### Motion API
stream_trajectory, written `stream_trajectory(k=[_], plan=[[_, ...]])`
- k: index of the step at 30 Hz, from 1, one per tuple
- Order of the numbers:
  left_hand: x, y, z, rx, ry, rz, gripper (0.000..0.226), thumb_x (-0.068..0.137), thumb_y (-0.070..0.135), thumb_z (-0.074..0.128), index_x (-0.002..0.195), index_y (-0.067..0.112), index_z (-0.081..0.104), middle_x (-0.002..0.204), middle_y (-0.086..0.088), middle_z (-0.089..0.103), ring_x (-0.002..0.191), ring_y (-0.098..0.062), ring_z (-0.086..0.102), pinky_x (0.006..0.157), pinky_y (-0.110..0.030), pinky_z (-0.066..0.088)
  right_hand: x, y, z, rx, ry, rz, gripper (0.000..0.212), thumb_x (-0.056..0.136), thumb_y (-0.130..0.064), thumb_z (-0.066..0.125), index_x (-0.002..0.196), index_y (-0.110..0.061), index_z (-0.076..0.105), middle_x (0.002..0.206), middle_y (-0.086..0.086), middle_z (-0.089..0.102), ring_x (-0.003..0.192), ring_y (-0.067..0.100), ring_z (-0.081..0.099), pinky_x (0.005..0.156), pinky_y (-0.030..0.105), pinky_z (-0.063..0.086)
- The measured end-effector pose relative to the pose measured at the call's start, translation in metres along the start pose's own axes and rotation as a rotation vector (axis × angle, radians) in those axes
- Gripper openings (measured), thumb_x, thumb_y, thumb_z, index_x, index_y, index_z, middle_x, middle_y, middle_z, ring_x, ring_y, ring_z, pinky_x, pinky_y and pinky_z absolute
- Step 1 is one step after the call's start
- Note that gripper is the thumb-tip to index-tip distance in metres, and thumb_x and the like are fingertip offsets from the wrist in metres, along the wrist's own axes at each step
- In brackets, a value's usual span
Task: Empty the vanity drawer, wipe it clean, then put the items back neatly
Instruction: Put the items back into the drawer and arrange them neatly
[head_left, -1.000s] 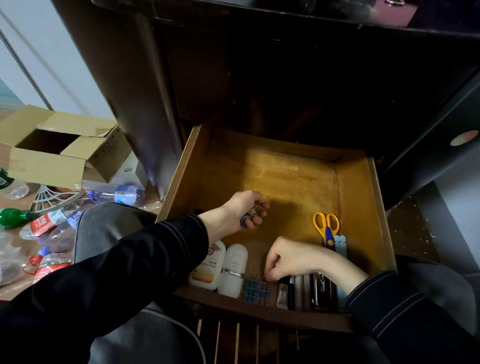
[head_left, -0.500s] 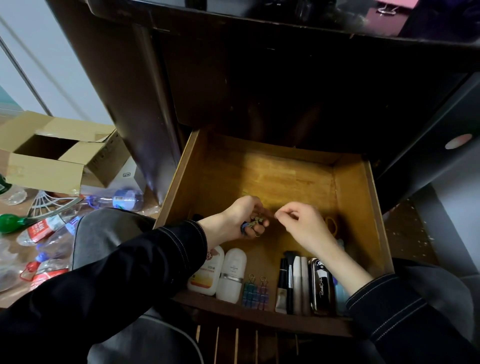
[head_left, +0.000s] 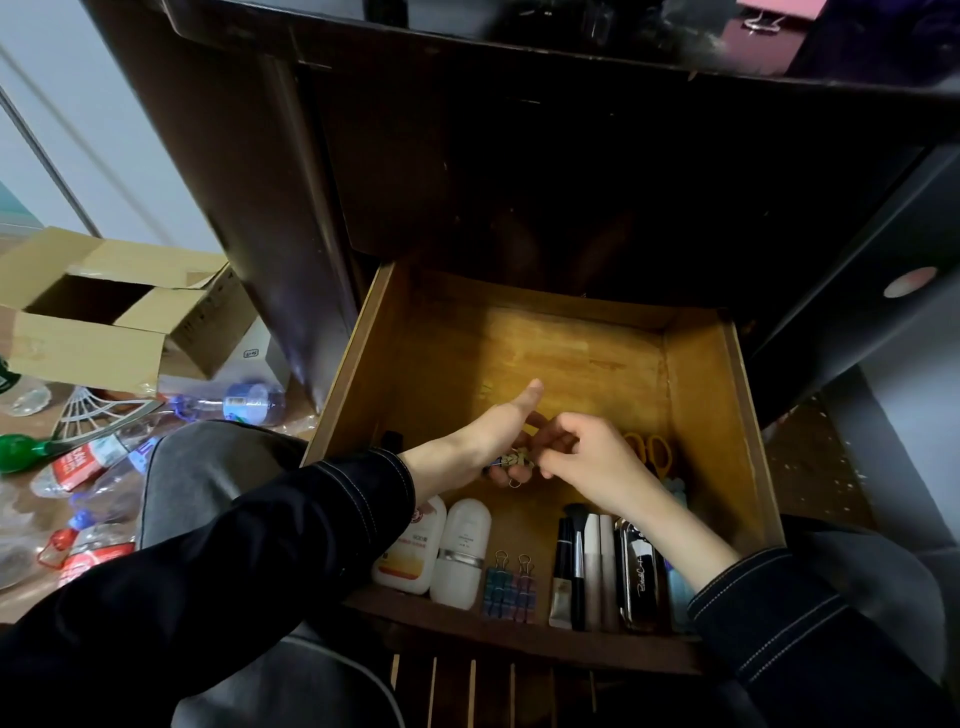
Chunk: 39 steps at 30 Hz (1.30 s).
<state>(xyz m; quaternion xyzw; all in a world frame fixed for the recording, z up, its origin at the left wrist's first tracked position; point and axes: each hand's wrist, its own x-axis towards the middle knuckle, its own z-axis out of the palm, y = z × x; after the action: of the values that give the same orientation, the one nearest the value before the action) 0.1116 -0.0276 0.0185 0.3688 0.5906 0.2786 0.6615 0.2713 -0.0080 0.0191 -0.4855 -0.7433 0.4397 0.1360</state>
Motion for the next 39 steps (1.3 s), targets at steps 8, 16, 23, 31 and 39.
stream_trajectory(k=[8,16,23,31,39], plan=[[-0.001,0.002,0.0,-0.002,0.046,0.006,0.072,0.099,0.069,0.026,0.114,0.005,0.056,0.082,-0.02,0.064,0.04,-0.013,0.04,0.036,-0.017,0.024,0.001,0.002,-0.001,-0.007,-0.051,-0.007,0.012,0.088,-0.023,0.07,0.095,-0.031,0.065,0.077,-0.007,0.072,0.067,-0.002,0.059,0.069,0.032,0.049],[-0.002,0.004,-0.004,-0.037,0.169,0.045,0.034,0.098,0.023,0.034,0.118,0.008,0.057,0.067,-0.017,0.063,0.041,-0.017,0.04,0.039,-0.018,0.024,0.001,0.003,0.001,0.06,0.046,-0.01,0.003,0.094,-0.032,0.065,0.096,-0.03,0.064,0.084,-0.01,0.072,0.076,0.003,0.063,0.07,0.034,0.054],[-0.007,0.009,0.003,0.049,0.131,0.051,0.041,0.105,0.036,0.033,0.116,0.005,0.057,0.071,-0.018,0.061,0.039,-0.016,0.037,0.04,-0.014,0.022,0.004,0.004,-0.001,0.139,0.001,0.05,0.004,0.088,-0.015,0.068,0.089,-0.019,0.069,0.074,-0.004,0.074,0.069,0.011,0.062,0.056,0.026,0.049],[-0.007,0.009,0.001,0.102,0.117,0.083,0.044,0.104,0.04,0.033,0.113,0.005,0.059,0.068,-0.016,0.063,0.039,-0.015,0.038,0.041,-0.016,0.022,0.007,0.006,-0.001,0.205,-0.037,0.17,0.023,0.088,-0.021,0.072,0.107,-0.017,0.06,0.089,0.004,0.075,0.055,0.011,0.055,0.043,0.024,0.038],[-0.008,0.008,0.004,0.132,0.113,0.091,0.05,0.106,0.046,0.031,0.116,0.007,0.06,0.075,-0.017,0.063,0.042,-0.015,0.04,0.043,-0.019,0.023,0.006,0.004,-0.002,0.17,-0.047,0.15,0.015,0.086,-0.016,0.069,0.098,-0.02,0.061,0.075,-0.004,0.076,0.051,0.005,0.052,0.042,0.014,0.037]])
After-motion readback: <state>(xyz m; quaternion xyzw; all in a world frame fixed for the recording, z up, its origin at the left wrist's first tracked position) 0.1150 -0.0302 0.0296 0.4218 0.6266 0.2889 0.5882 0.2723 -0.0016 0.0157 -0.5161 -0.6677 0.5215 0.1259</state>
